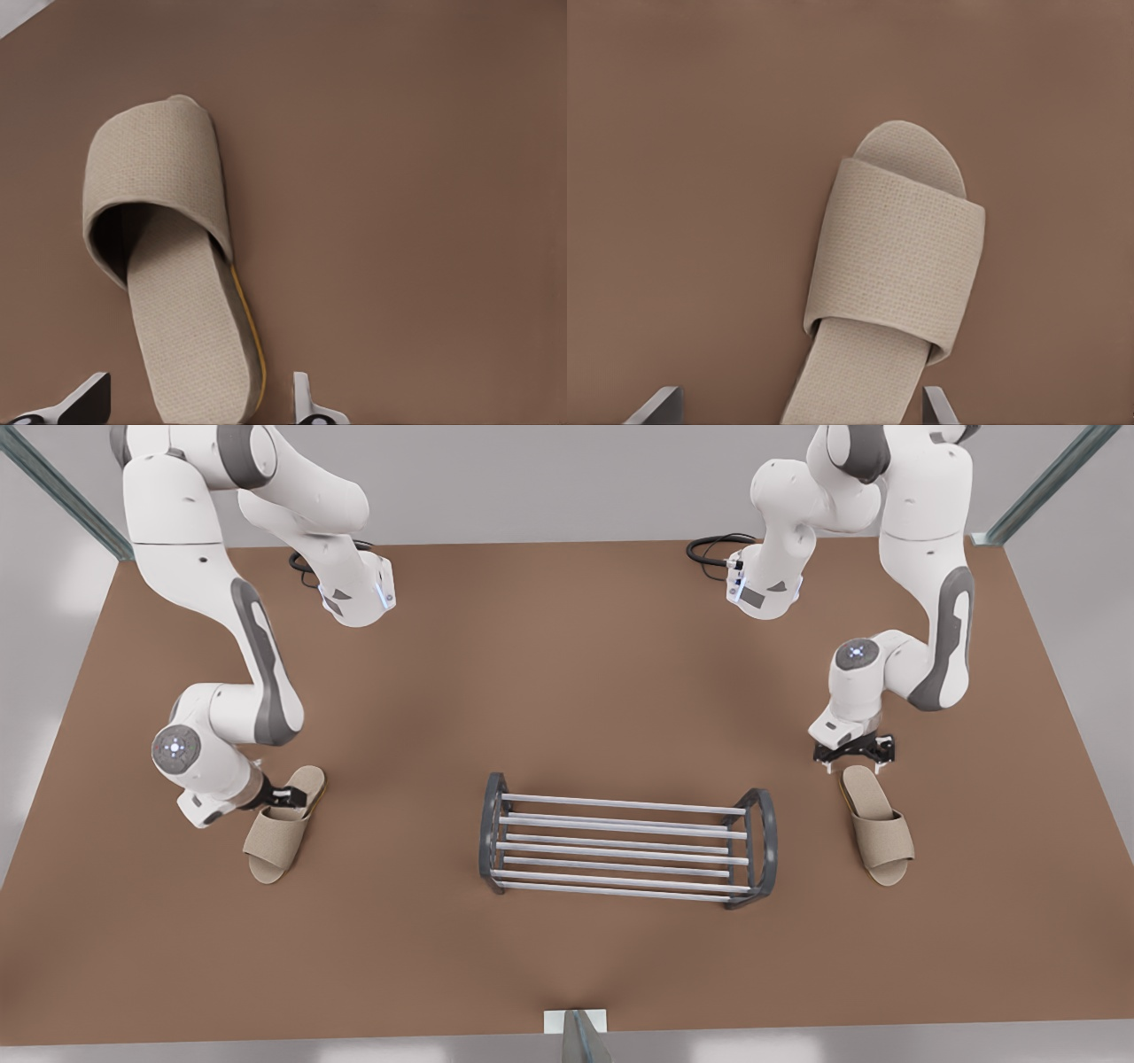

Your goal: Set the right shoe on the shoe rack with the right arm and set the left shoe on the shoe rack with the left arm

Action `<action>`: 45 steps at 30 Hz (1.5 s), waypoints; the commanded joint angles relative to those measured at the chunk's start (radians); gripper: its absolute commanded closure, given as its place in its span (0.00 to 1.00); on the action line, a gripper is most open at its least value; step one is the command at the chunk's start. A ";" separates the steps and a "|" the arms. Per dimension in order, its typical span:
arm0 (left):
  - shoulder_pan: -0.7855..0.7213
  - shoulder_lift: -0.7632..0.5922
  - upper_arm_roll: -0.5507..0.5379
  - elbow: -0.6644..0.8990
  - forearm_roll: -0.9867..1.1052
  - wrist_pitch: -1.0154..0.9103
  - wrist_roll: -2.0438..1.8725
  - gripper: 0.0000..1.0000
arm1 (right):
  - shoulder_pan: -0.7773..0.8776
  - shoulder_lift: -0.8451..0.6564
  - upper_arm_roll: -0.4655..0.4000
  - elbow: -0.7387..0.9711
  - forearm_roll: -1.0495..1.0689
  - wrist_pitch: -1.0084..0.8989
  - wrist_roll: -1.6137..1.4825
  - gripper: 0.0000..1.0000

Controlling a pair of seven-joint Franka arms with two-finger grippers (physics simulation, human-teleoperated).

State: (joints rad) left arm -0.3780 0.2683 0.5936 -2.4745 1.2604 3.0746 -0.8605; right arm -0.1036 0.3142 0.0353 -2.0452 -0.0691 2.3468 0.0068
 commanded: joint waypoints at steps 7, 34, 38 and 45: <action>-0.018 0.192 0.032 0.043 -0.208 0.420 -0.538 0.00 | -0.011 -0.006 0.000 -0.043 0.000 0.055 -0.053 0.00; -0.214 0.473 0.164 0.485 0.479 -0.117 -2.316 0.00 | -0.077 0.098 0.000 -0.029 0.000 0.146 -0.054 0.00; -0.217 0.485 0.147 0.485 0.508 -0.117 -2.316 0.00 | -0.084 0.129 0.000 -0.010 0.000 0.154 -0.057 0.00; -0.205 0.517 0.146 0.545 0.551 -0.117 -2.316 0.00 | -0.094 0.157 0.000 0.002 0.000 0.174 -0.065 0.00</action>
State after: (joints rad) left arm -0.5850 0.7844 0.7391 -1.9324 1.7969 2.9599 -2.7535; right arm -0.1967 0.4706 0.0352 -2.0431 -0.0711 2.5099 -0.0391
